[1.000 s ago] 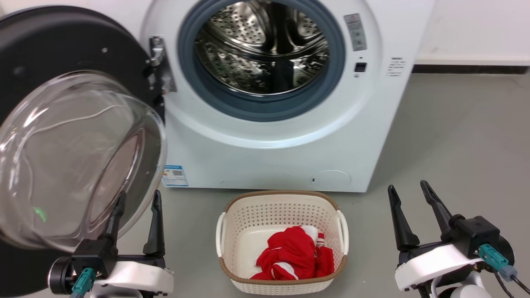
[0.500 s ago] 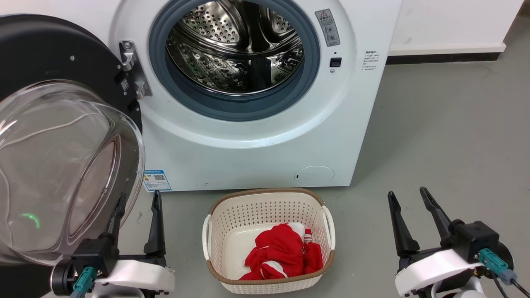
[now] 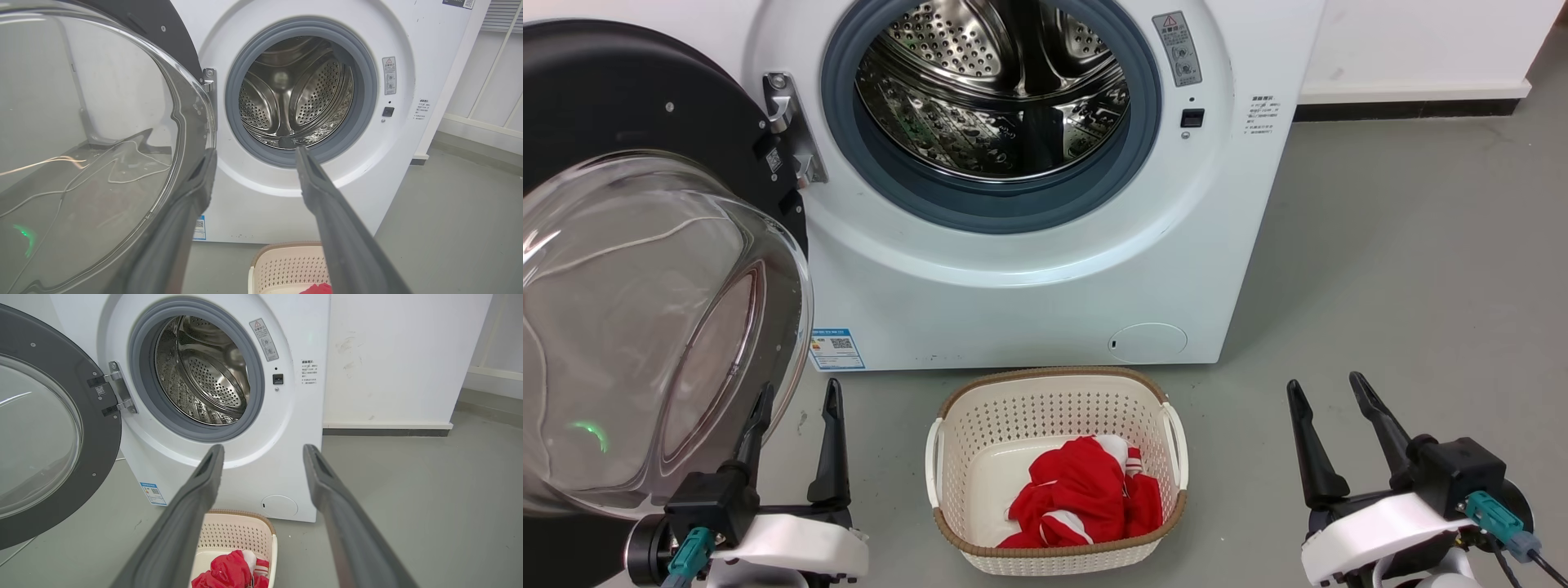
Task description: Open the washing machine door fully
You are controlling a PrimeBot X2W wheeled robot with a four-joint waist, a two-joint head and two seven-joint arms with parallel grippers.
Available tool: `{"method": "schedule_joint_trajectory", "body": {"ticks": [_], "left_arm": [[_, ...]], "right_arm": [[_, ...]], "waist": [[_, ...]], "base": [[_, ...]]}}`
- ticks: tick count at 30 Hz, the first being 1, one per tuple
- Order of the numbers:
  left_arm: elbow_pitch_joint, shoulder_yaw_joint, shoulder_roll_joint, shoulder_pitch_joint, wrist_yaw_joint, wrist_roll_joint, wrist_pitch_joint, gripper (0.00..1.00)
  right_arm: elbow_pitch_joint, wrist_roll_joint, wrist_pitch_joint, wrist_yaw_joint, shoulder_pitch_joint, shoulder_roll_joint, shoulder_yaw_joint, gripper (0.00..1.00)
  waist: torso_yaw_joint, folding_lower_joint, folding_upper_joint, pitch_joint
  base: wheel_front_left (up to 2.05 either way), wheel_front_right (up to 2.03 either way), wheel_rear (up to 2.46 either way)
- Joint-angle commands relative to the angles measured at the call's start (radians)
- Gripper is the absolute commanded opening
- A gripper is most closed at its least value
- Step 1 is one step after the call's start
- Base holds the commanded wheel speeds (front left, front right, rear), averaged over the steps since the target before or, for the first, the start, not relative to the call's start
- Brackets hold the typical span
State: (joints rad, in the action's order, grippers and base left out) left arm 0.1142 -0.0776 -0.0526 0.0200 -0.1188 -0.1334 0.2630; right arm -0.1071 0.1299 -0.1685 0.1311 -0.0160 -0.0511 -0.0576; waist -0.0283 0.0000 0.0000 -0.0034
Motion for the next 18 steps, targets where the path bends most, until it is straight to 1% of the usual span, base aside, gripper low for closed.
{"method": "schedule_joint_trajectory", "body": {"ticks": [1,4,5,7,18], "left_arm": [[0.002,-0.003,0.001,0.003,0.001,0.002,0.003,1.00],[0.010,0.002,0.001,-0.003,-0.001,0.000,0.003,1.00],[0.013,0.003,0.001,-0.001,0.000,0.000,0.000,0.00],[0.031,-0.002,0.002,0.000,0.000,-0.010,-0.006,0.00],[0.049,-0.011,0.002,0.017,-0.002,-0.233,-0.068,0.00]], "right_arm": [[-0.003,0.000,-0.005,-0.001,-0.007,0.002,-0.002,1.00],[-0.004,0.003,-0.006,-0.001,-0.007,0.002,-0.003,1.00],[-0.004,0.003,-0.003,0.000,0.001,0.000,-0.001,0.00],[-0.013,0.013,-0.003,0.000,0.007,0.000,-0.003,0.00],[-0.029,0.254,0.029,0.000,-0.009,-0.013,0.008,0.00]], "waist": [[0.001,0.0000,0.0000,0.000],[0.001,0.0000,0.0000,0.000],[0.001,0.0000,0.0000,0.000],[0.001,0.0000,0.0000,0.000],[0.004,0.0000,0.0000,0.000]], "base": [[0.00,0.00,0.00],[0.00,0.00,0.00],[0.00,0.00,0.00],[0.00,0.00,0.00],[0.00,0.00,0.00]]}}
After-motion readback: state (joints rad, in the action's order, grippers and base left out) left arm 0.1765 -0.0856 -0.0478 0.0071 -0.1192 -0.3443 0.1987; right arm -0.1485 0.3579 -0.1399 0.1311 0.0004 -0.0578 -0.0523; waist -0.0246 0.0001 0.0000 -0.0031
